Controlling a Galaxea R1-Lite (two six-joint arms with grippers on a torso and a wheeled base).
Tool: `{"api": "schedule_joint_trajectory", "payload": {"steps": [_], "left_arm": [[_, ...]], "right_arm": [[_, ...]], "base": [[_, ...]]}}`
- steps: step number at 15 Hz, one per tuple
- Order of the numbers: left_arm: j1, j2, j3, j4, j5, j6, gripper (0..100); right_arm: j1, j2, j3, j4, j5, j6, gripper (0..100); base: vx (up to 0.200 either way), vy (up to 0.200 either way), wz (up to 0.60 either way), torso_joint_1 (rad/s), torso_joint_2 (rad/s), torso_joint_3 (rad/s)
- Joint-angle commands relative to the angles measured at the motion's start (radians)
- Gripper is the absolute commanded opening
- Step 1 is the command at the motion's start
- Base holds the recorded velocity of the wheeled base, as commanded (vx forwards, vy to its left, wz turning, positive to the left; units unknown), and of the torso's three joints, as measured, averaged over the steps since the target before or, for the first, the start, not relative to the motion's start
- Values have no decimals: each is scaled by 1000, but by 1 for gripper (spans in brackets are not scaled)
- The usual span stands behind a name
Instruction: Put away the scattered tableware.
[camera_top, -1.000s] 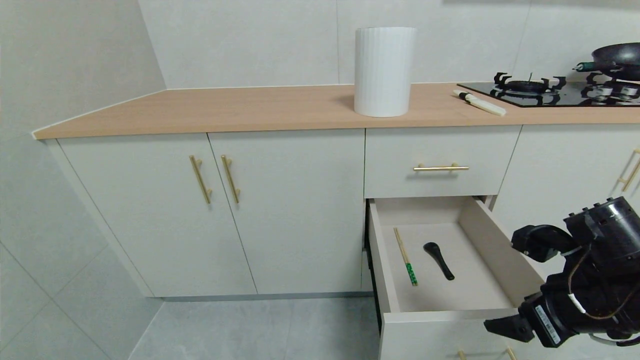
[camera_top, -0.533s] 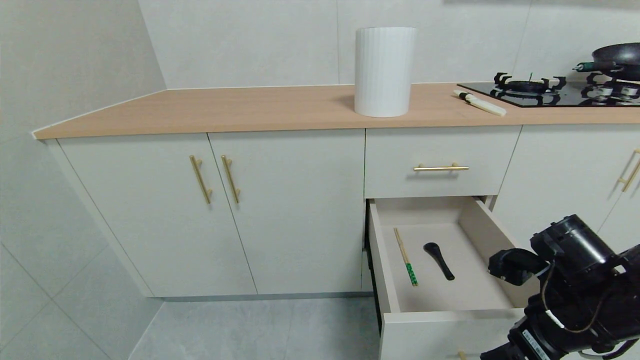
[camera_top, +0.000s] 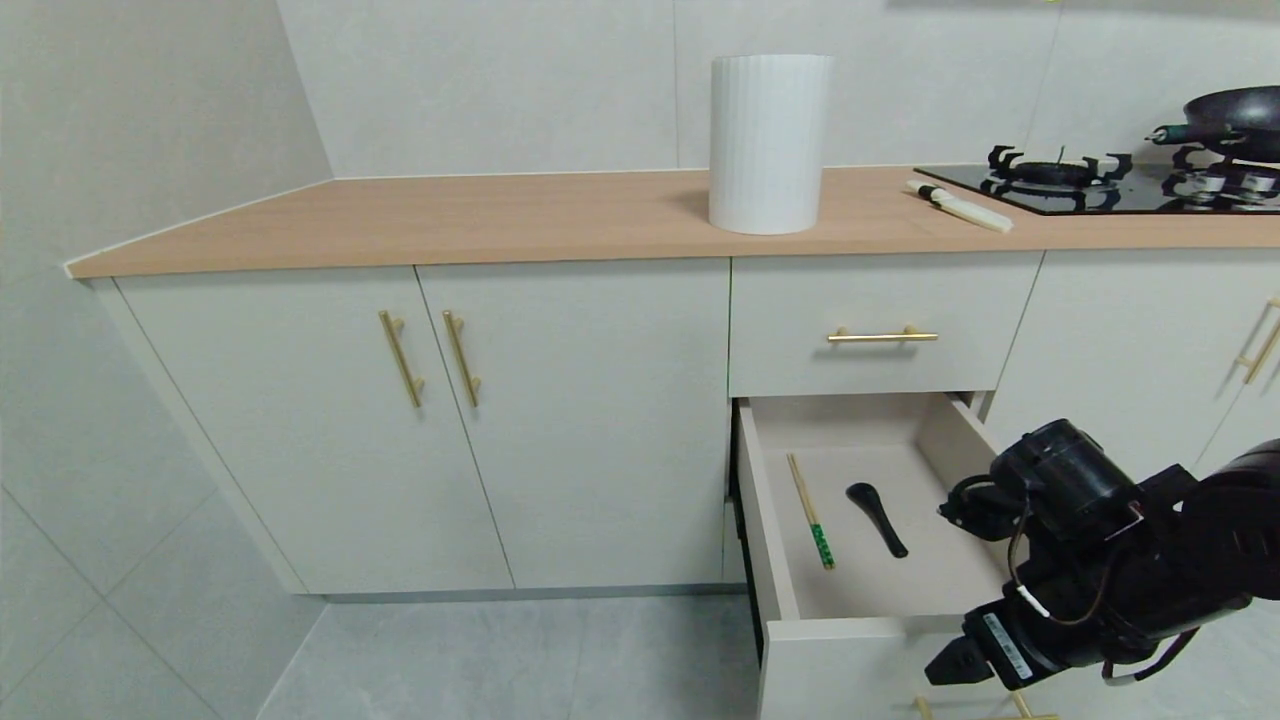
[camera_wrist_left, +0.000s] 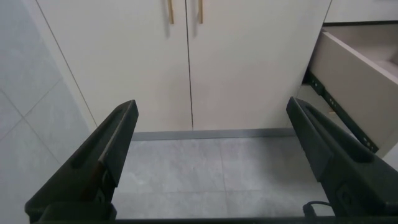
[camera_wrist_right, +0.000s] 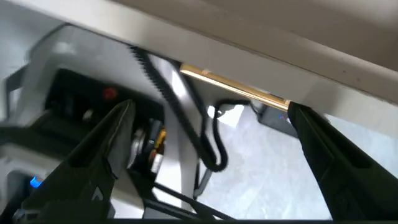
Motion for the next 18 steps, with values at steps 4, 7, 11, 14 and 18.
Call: {"api": "schedule_joint_trajectory", "payload": {"steps": [4, 7, 11, 14, 18], "left_arm": [[0, 0, 0, 0, 0, 0, 100], [0, 0, 0, 0, 0, 0, 100], [0, 2, 0, 0, 0, 0, 100], [0, 2, 0, 0, -1, 0, 100], [0, 2, 0, 0, 0, 0, 100]], "right_arm": [[-16, 64, -53, -5, -42, 81, 100], [-45, 95, -61, -66, -56, 85, 100], [-50, 135, -59, -150, -96, 130, 100], [-79, 179, -58, -250, -114, 136, 100], [-136, 247, -61, -390, -112, 136, 100]], "base": [[0, 0, 0, 0, 0, 0], [0, 0, 0, 0, 0, 0], [0, 0, 0, 0, 0, 0], [0, 0, 0, 0, 0, 0], [0, 0, 0, 0, 0, 0]]}}
